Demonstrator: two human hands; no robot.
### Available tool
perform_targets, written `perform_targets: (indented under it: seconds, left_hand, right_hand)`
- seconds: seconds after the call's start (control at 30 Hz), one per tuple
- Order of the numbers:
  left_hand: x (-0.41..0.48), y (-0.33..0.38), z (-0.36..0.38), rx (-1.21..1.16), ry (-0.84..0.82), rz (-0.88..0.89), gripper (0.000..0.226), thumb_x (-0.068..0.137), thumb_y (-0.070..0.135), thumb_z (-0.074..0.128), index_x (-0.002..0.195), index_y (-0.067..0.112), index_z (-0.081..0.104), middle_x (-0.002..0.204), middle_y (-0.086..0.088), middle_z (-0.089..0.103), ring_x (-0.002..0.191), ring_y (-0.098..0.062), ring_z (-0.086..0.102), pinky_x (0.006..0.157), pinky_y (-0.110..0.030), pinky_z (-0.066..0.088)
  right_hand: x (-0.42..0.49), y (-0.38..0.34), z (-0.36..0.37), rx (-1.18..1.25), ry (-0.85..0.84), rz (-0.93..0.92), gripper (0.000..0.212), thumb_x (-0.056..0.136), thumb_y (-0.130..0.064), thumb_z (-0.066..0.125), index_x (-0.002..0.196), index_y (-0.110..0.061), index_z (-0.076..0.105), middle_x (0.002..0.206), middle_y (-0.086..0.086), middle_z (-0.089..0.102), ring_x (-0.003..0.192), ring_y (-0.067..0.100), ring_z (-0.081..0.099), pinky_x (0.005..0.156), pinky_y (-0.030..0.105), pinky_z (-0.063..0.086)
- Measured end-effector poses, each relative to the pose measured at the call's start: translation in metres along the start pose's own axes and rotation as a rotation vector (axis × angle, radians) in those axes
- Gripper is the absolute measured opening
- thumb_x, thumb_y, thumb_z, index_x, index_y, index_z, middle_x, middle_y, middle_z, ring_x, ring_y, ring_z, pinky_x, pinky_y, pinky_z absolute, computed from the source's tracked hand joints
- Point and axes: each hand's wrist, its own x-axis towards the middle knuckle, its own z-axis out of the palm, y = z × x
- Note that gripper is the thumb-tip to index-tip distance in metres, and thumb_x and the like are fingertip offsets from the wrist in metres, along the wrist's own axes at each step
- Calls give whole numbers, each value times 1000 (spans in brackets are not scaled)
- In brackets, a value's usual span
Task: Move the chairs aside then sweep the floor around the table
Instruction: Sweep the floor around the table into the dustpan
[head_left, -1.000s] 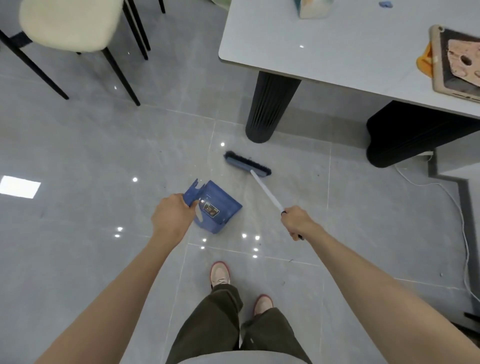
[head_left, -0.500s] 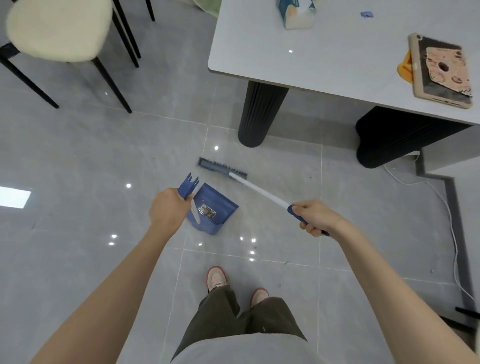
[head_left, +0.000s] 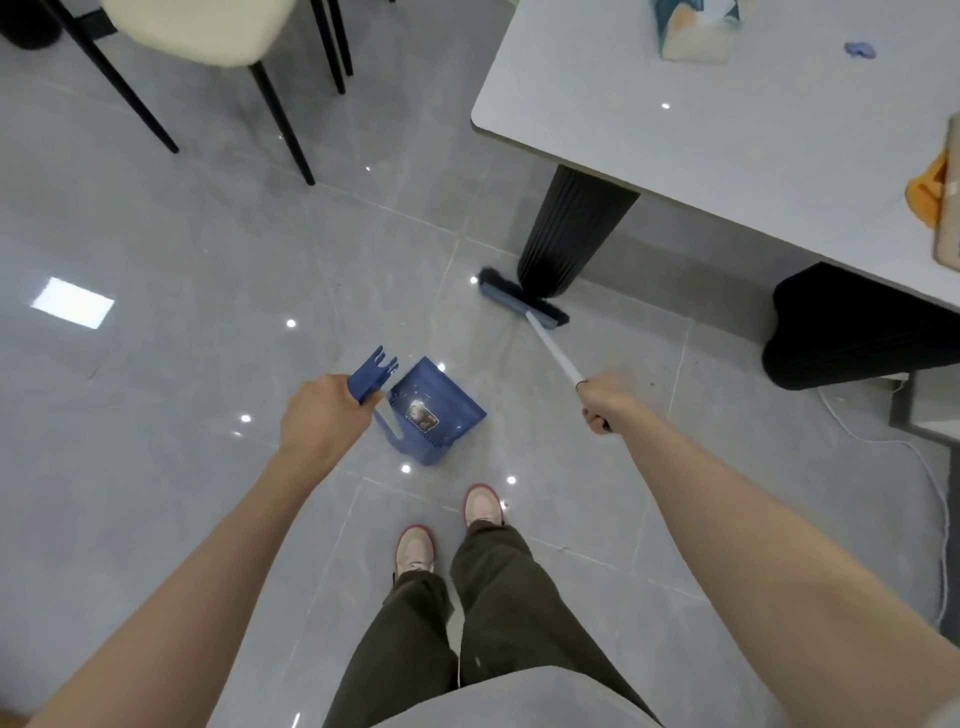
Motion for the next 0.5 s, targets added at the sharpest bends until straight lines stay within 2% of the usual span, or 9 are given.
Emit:
perform_targets:
  seconds: [0.13,0.27,0.33,0.43,0.5]
  left_hand:
    - [5,9,7,-6,19,-32,40,90,30,60,57,12,47,53,-3,50,55,-24,52,44,-21,32]
    - [7,21,9,-20,-5,-55,36,90,31,59,64,7,54,53,-2,49,52,-21,49,45,-22,32]
    - [7,26,8,-34,-13,-57,37,90,31,59,62,8,53,53,-2,49,55,-23,51,45,-23,32]
    - [5,27,6,-32,-10,-60,41,90,31,60,56,13,46,52,-1,47,57,-25,52,46,-25,34]
    - [0,27,5,-41,-9,-71,41,90,31,60,57,12,47,54,-3,49,58,-27,53,50,-26,37]
  right_hand:
    - [-5,22,4,-7,-68,70,28,94,-5,35,67,-10,42,54,5,35,36,11,27,38,13,22]
    - [-38,40,-9,-39,-184,140,27,90,-8,38,65,-14,36,45,1,31,25,9,19,36,11,20]
    - [-58,40,-21,-59,-261,146,26,88,-8,40,64,-16,34,50,2,28,27,11,16,34,11,17]
    - [-86,32,-37,-24,-354,164,14,92,-14,41,80,-14,48,59,1,32,30,7,17,31,12,15]
    - [-101,25,-48,-36,-353,135,13,93,-17,42,90,-14,54,61,1,34,31,6,19,30,12,15]
